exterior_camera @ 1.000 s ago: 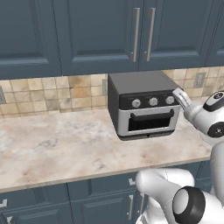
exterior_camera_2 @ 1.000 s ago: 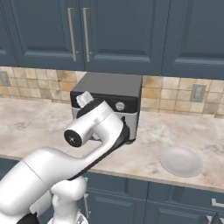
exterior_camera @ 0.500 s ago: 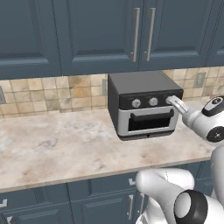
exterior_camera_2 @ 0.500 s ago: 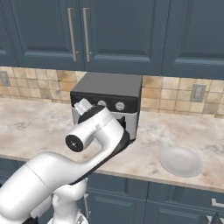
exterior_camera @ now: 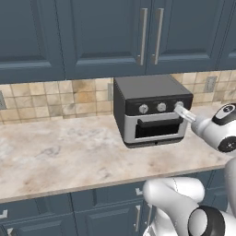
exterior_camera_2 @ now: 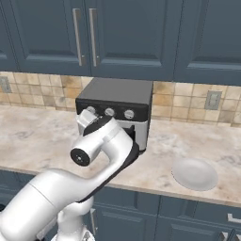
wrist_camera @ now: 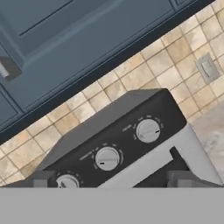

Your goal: Pull the toaster oven rack outwards. Pick up the baguette from the plate and place it on the toaster oven rack. Close the toaster oven door fully and set the temperature to the lowest setting.

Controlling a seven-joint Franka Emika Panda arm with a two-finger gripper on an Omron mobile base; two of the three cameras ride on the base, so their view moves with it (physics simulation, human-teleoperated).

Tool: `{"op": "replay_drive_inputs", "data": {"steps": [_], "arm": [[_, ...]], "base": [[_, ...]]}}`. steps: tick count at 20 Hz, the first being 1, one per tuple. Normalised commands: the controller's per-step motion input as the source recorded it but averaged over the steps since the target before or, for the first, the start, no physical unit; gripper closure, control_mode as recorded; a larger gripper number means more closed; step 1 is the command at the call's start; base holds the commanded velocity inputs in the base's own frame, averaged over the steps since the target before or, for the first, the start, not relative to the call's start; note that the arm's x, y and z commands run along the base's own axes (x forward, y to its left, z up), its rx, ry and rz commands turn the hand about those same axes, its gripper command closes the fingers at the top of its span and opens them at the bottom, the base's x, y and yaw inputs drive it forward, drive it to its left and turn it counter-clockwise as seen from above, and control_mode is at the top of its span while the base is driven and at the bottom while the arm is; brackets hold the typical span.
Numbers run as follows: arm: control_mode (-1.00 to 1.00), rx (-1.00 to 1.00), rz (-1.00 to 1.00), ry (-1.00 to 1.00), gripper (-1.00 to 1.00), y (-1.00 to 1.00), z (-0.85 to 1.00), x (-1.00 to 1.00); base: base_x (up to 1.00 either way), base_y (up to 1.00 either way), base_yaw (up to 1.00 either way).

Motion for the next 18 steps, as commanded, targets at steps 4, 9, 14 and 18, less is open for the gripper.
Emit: {"op": "replay_drive_inputs", "data": {"steps": [4, 9, 14, 18], "arm": [[-1.00, -0.18, 0.11, 0.00, -1.00, 0.04, 0.00, 0.00], [-1.00, -0.30, 0.10, 0.00, -1.00, 0.09, -0.09, 0.00], [-1.00, -0.34, 0.08, 0.00, -1.00, 0.14, -0.22, 0.00], [-1.00, -0.40, 0.07, -0.04, -1.00, 0.20, -0.31, 0.03]], "base": [[0.00, 0.00, 0.00], [0.00, 0.00, 0.00], [0.00, 0.00, 0.00], [0.00, 0.00, 0.00]]}}
